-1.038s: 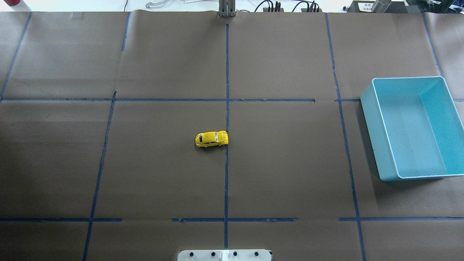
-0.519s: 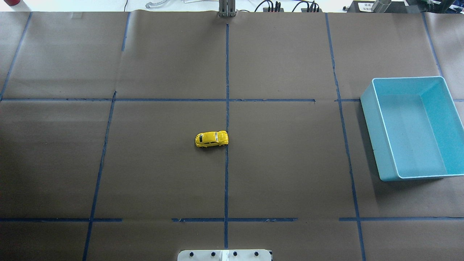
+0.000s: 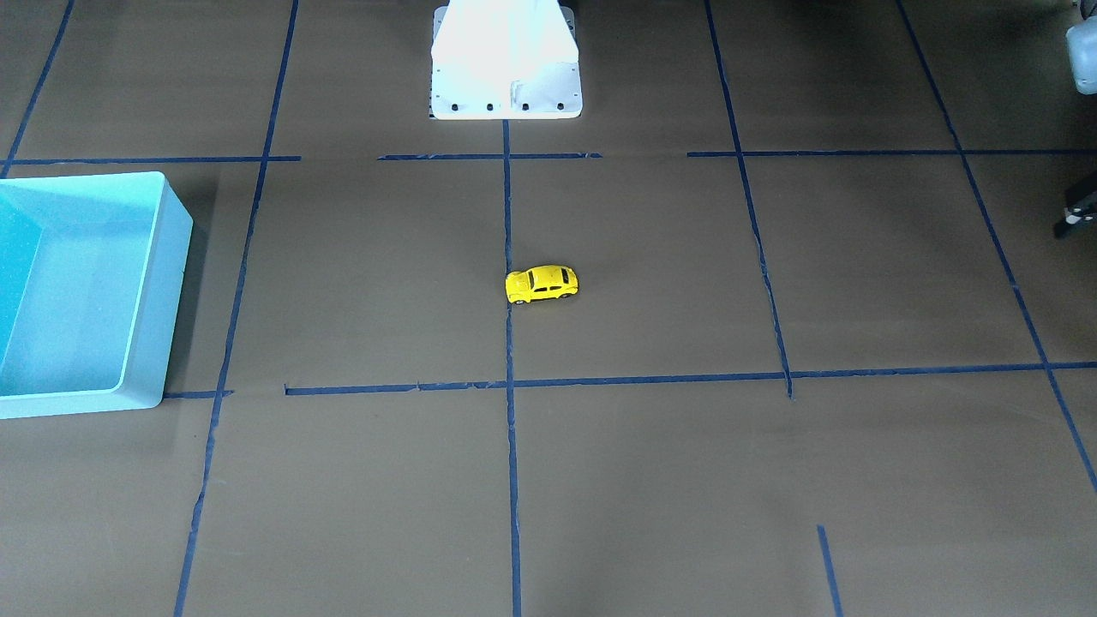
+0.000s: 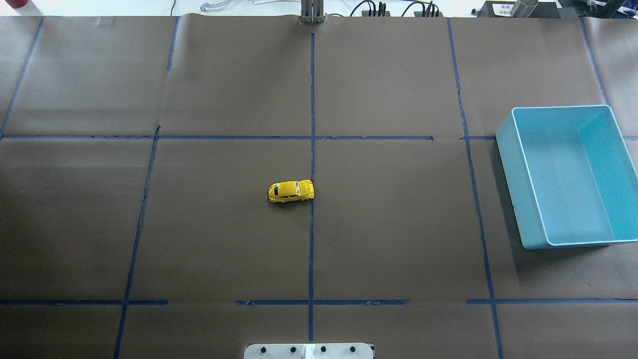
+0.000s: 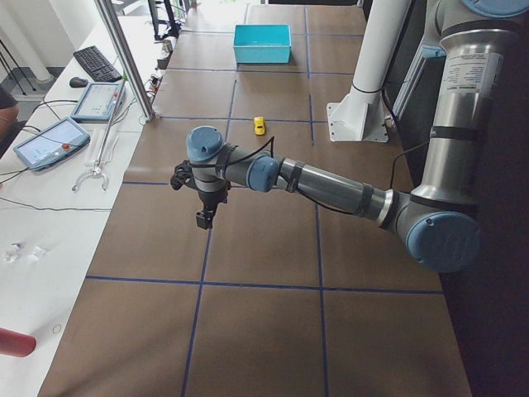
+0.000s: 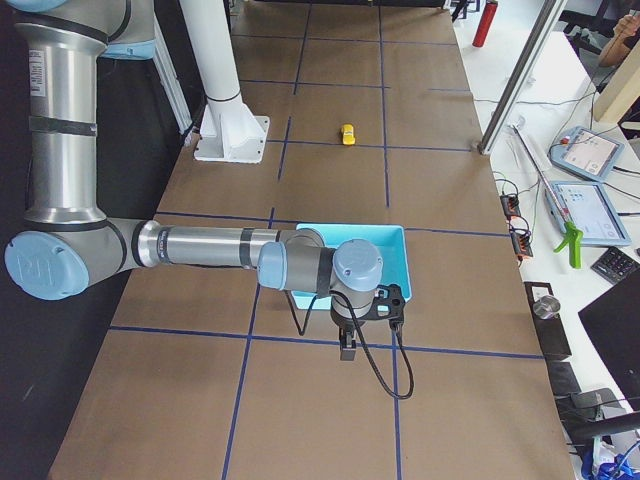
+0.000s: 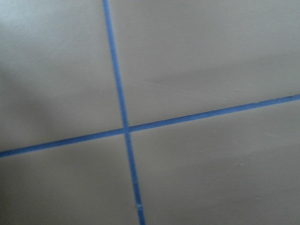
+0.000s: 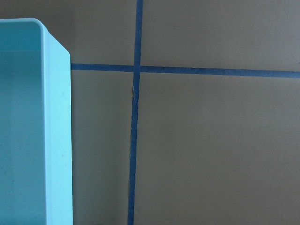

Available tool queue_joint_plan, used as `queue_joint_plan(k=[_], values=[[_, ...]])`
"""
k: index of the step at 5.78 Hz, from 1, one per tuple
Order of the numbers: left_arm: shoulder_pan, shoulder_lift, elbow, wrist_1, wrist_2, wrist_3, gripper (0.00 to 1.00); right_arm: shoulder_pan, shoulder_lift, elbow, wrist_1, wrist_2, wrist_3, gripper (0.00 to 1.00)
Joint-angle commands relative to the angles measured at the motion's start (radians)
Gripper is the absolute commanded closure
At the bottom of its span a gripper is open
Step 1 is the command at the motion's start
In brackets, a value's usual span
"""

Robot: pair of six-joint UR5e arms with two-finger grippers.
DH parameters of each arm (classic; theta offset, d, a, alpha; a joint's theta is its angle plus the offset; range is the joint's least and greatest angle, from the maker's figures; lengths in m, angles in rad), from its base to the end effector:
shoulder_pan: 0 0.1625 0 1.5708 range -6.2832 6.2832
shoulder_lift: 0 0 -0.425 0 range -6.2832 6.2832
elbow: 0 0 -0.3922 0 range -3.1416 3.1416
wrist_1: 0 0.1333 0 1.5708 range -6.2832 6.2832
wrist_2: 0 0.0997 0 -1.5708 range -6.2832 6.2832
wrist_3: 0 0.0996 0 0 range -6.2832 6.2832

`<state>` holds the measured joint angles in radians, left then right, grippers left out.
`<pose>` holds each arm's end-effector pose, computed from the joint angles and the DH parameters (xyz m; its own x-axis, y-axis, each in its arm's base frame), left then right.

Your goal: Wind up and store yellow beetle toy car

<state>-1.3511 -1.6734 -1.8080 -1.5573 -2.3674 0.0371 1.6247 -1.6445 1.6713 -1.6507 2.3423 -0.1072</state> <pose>0.0549 -0.5309 0.4885 0.6243 0.4101 -0.6649 -0.2298 0.9099 0.3454 0.0884 -0.4524 0.6524 0.7155 -0.0315 0.6979 0.0229 0.9995 0.0217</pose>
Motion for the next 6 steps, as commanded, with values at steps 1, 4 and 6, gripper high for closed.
queue_joint_plan(k=[1, 4, 6], values=[[0.155, -0.075, -0.036, -0.007, 0.008, 0.007, 0.0, 0.0, 0.0, 0.002, -0.001, 0.002, 0.0, 0.0], [0.402, -0.273, -0.024, 0.002, 0.014, 0.0, 0.0, 0.0, 0.0, 0.004, -0.001, 0.0, 0.0, 0.0], [0.583, -0.382, 0.004, -0.013, 0.061, 0.006, 0.0, 0.0, 0.0, 0.004, -0.001, 0.0, 0.0, 0.0]])
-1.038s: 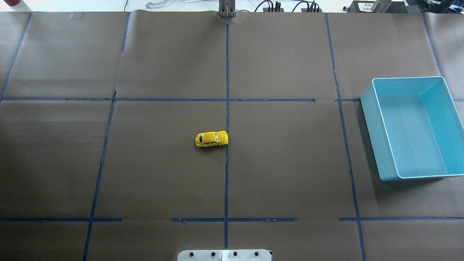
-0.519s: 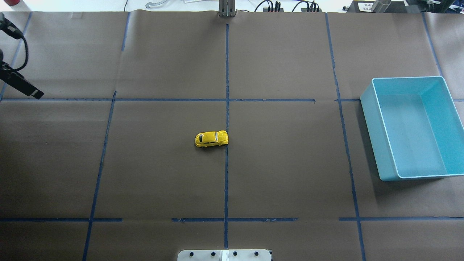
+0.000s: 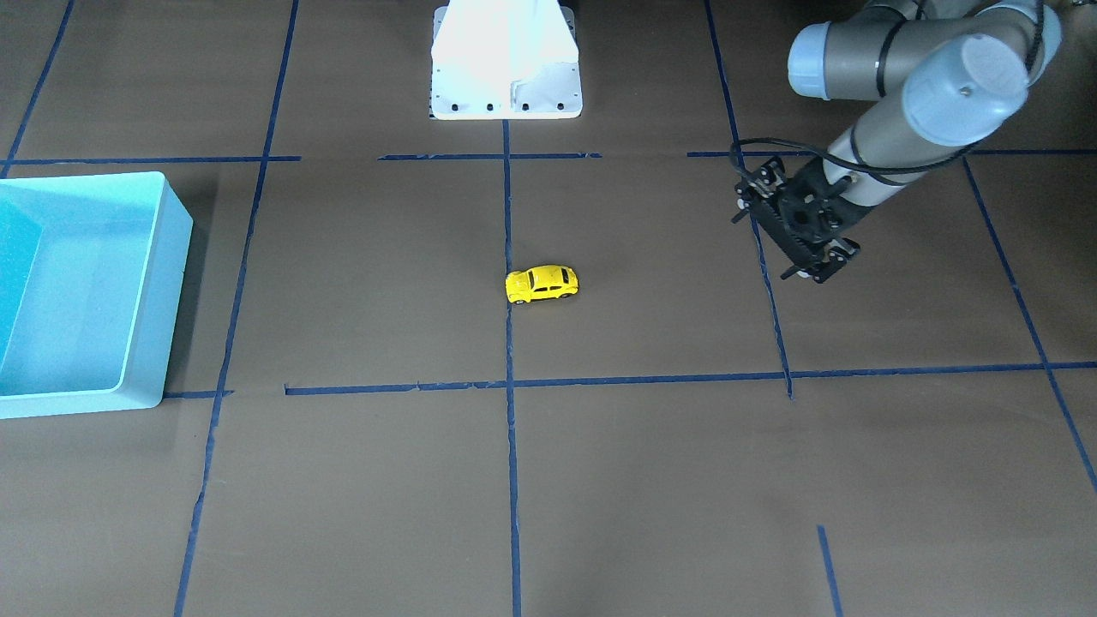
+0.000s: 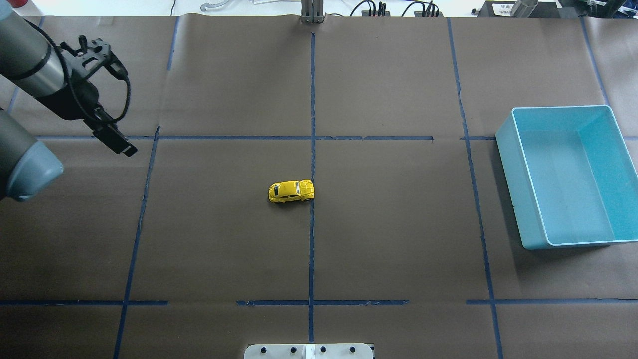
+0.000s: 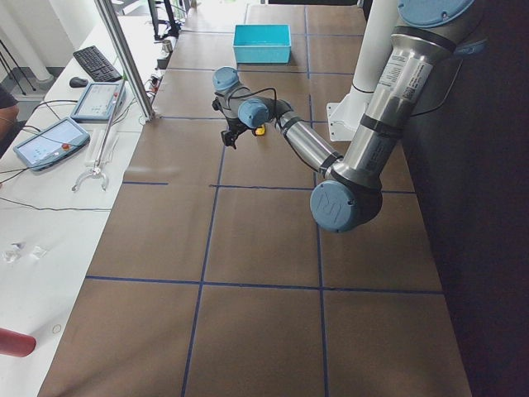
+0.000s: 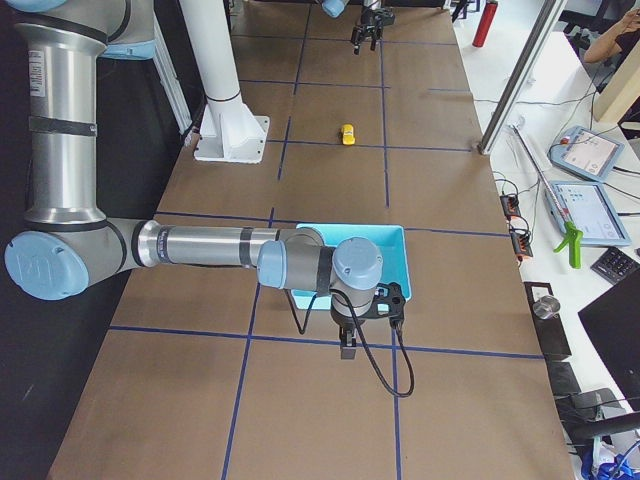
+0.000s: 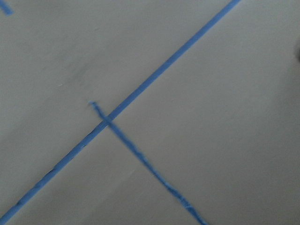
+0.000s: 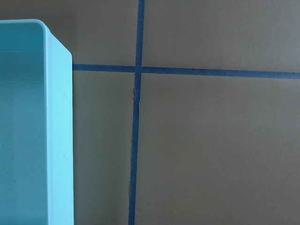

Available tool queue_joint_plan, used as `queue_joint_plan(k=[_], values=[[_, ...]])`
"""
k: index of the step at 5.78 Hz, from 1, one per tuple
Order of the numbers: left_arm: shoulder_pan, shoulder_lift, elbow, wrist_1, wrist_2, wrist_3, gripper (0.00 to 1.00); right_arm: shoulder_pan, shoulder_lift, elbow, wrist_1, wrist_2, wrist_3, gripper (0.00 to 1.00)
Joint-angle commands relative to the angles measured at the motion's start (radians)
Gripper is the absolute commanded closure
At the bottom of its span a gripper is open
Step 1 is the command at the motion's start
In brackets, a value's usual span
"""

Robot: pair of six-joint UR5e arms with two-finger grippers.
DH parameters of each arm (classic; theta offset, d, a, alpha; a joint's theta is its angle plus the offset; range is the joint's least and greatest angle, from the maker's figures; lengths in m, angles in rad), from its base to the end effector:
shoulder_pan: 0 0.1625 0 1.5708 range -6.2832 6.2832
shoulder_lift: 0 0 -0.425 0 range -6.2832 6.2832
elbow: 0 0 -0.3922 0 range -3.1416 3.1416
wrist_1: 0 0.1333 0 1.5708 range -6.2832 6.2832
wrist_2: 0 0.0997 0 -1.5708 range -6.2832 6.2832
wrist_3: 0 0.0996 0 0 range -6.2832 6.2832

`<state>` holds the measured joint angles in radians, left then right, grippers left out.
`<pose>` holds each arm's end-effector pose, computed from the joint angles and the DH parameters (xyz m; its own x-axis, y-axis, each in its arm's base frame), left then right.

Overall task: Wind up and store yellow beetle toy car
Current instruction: 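Reach the left gripper toward the yellow Beetle toy car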

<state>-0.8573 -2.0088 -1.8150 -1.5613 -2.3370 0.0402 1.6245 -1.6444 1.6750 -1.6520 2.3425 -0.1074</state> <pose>0.3489 -0.5013 0.2941 0.2412 0.8214 -0.5169 -0.5220 0.5588 0.6444 0.0883 -0.4526 0.6507 0.7154 -0.0336 0.6979 0.0232 0.9994 0.0244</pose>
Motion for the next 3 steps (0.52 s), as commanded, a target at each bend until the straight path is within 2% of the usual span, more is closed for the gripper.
queue_joint_plan(k=[1, 2, 3], values=[[0.174, -0.101, 0.011, -0.011, 0.173, 0.003, 0.0, 0.0, 0.0, 0.0, 0.0, 0.0, 0.0, 0.0], [0.234, -0.204, 0.067, -0.011, 0.221, 0.006, 0.0, 0.0, 0.0, 0.0, 0.0, 0.0, 0.0, 0.0], [0.239, -0.347, 0.186, -0.008, 0.225, 0.012, 0.0, 0.0, 0.0, 0.0, 0.0, 0.0, 0.002, 0.0]])
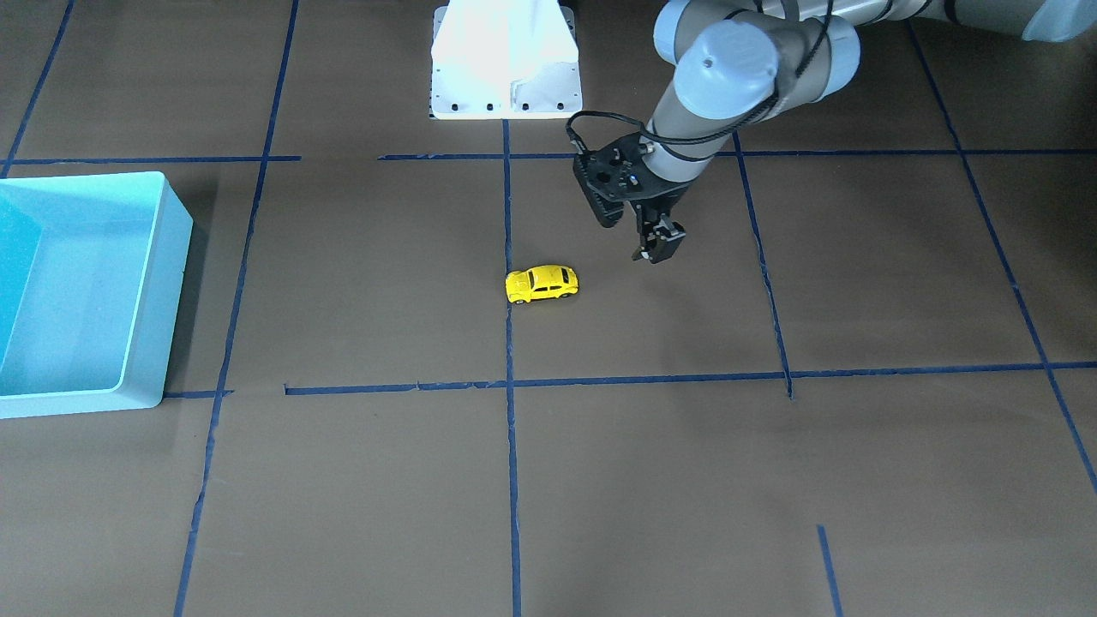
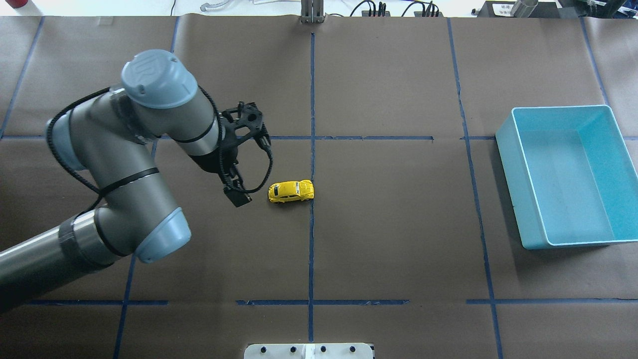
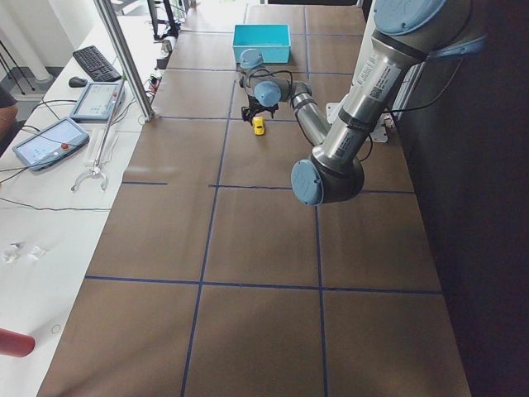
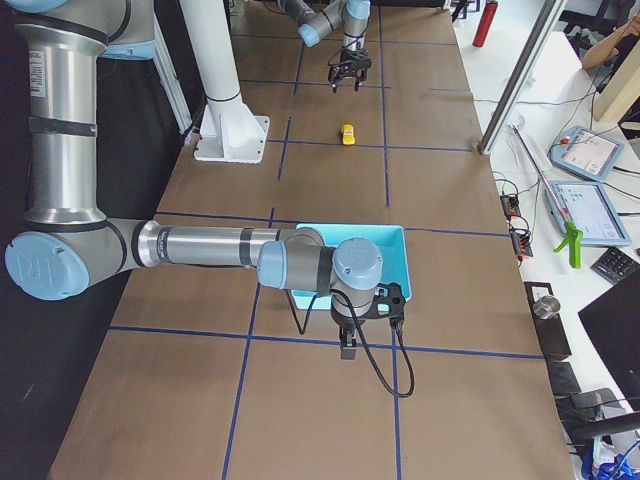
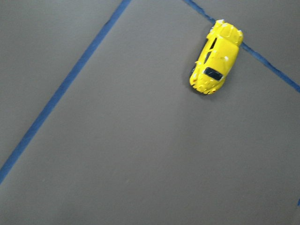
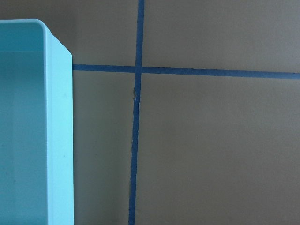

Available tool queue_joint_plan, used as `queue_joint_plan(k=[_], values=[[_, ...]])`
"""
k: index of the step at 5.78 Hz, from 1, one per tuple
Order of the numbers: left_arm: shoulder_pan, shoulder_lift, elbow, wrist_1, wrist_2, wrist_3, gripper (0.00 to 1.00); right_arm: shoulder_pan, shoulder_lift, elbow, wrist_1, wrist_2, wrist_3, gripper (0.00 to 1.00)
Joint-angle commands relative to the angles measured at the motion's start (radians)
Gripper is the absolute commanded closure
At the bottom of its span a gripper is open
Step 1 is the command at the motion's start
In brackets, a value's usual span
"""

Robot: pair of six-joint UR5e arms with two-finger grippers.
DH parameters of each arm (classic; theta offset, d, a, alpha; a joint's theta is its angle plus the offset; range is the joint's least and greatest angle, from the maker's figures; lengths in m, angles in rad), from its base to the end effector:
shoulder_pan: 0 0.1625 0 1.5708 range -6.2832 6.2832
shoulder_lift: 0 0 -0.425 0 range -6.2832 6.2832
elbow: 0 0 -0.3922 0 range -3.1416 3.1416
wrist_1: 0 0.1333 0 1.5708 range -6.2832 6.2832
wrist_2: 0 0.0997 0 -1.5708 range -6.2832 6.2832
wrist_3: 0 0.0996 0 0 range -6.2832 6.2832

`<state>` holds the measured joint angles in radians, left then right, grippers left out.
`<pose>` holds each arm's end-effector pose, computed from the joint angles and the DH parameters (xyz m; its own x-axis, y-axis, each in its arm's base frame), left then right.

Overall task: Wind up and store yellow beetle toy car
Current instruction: 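Reach the left gripper toward the yellow Beetle toy car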

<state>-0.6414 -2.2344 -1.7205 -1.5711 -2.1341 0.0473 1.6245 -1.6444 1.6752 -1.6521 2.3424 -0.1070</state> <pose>0.4817 -0.4596 0.1977 0.1687 0.9281 -0.3320 -0.5590 0.3675 0.7433 0.0883 -0.4526 0.6506 0.7155 -0.0333 0.6978 0.0229 0.9994 0.0242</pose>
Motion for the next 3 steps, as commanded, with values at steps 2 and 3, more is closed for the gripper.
queue_joint_plan(k=[2, 3], values=[[0.095, -0.307, 0.293, 0.02, 0.113, 0.057, 0.0, 0.0, 0.0, 0.0, 0.0, 0.0, 0.003, 0.0], [0.159, -0.371, 0.341, 0.114, 0.267, 0.261, 0.0, 0.0, 0.0, 0.0, 0.0, 0.0, 0.003, 0.0]])
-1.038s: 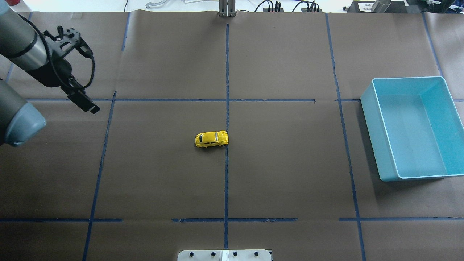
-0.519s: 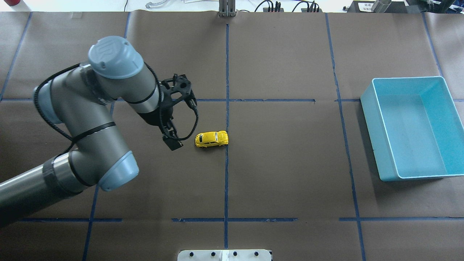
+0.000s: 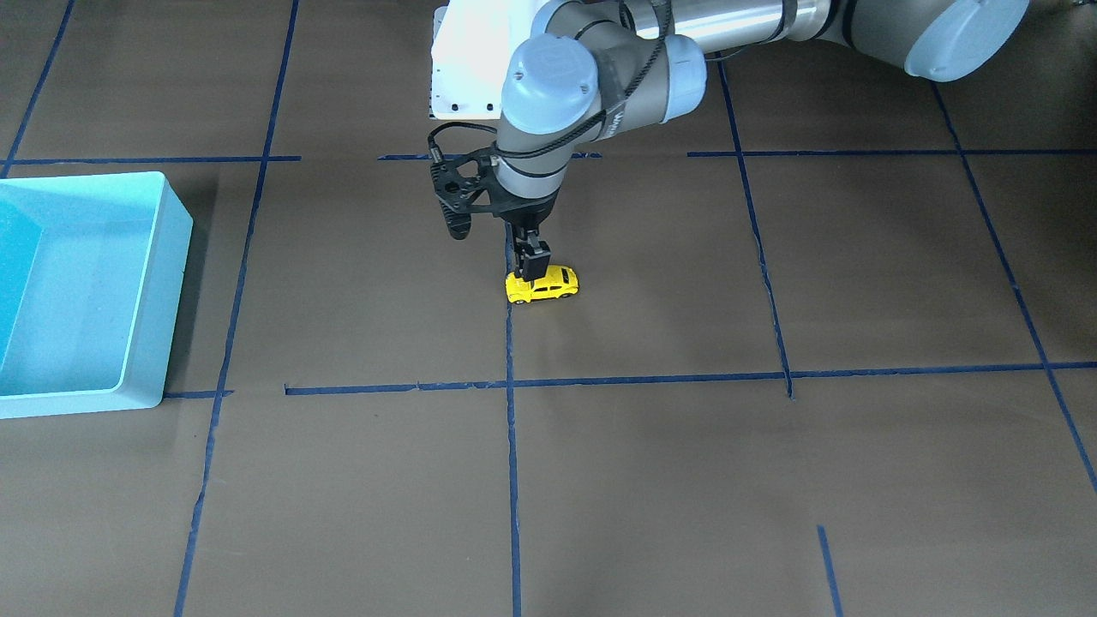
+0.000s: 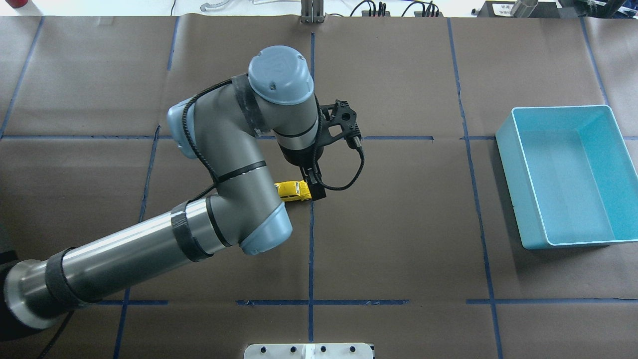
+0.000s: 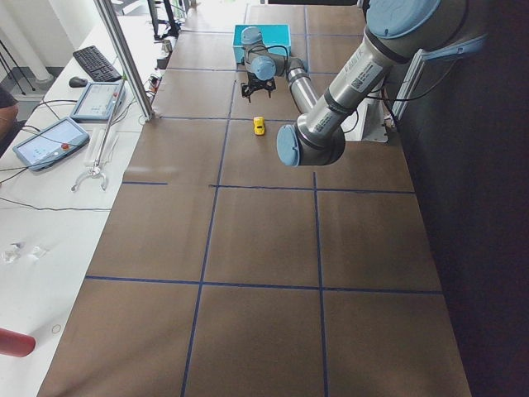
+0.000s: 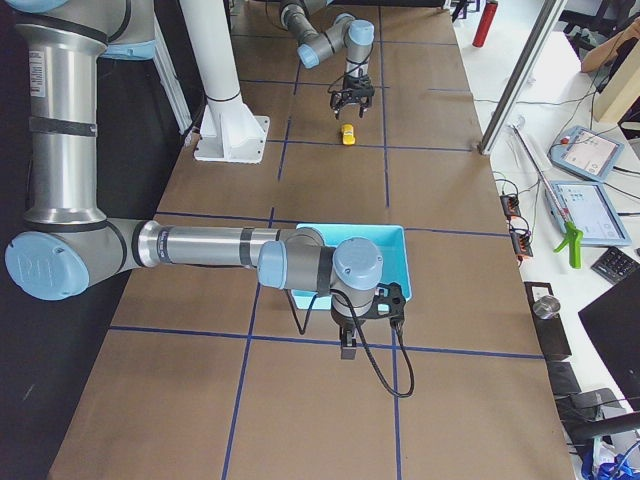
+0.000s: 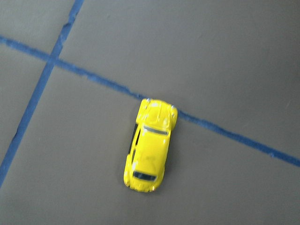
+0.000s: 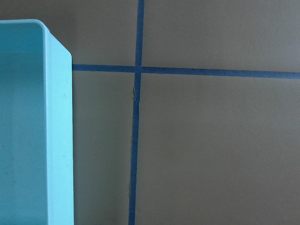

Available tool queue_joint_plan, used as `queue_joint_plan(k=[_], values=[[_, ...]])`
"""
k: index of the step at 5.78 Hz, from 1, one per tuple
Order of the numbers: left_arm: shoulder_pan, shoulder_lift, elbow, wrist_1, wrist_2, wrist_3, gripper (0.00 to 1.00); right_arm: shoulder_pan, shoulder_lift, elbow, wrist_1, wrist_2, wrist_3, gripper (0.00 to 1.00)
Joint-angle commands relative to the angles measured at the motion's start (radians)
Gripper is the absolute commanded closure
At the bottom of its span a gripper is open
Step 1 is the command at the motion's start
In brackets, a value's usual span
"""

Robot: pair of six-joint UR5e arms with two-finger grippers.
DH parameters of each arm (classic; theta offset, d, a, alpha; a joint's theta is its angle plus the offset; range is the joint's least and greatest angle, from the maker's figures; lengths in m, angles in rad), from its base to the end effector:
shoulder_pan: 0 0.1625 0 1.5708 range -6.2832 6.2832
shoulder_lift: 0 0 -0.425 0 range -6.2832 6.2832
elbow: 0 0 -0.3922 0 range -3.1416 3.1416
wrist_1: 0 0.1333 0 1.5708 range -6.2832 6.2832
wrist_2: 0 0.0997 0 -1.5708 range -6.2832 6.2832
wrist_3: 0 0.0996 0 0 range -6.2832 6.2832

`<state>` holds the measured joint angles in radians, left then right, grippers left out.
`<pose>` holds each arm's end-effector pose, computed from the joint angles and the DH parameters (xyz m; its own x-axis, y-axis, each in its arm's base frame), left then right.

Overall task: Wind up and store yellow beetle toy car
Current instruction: 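Lower the left gripper over the car and grip its body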

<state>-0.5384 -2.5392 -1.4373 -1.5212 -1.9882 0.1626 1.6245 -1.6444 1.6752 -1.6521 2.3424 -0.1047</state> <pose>0.5948 -0.4635 0.1065 0.1214 0.9782 -0.1684 -0.6352 0.2070 0.7441 0.0883 -0.4526 0.6506 0.7156 -0.0310 0.6979 0.0213 0.9995 0.0226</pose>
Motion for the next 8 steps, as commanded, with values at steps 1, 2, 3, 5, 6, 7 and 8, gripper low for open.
queue_joint_plan(k=[1, 2, 3, 5, 6, 7, 8], values=[[0.057, -0.078, 0.058, 0.134, 0.144, 0.258, 0.0, 0.0, 0.0, 0.0, 0.0, -0.002, 0.0, 0.0], [0.055, -0.081, 0.057, 0.21, 0.146, 0.268, 0.0, 0.0, 0.0, -0.002, 0.0, -0.002, 0.002, 0.0], [0.055, -0.078, 0.058, 0.226, 0.216, 0.334, 0.0, 0.0, 0.0, -0.002, 0.0, -0.002, 0.002, 0.0], [0.052, -0.066, 0.095, 0.216, 0.229, 0.357, 0.0, 0.0, -0.002, -0.002, 0.0, -0.002, 0.002, 0.0], [0.052, -0.061, 0.118, 0.185, 0.227, 0.35, 0.0, 0.0, -0.002, -0.002, 0.0, -0.002, 0.002, 0.0], [0.049, -0.053, 0.136, 0.146, 0.224, 0.345, 0.0, 0.0, -0.002, -0.002, 0.0, -0.002, 0.002, 0.0], [0.045, -0.052, 0.164, 0.098, 0.221, 0.342, 0.0, 0.0, 0.0, -0.002, 0.0, -0.002, 0.003, 0.0]])
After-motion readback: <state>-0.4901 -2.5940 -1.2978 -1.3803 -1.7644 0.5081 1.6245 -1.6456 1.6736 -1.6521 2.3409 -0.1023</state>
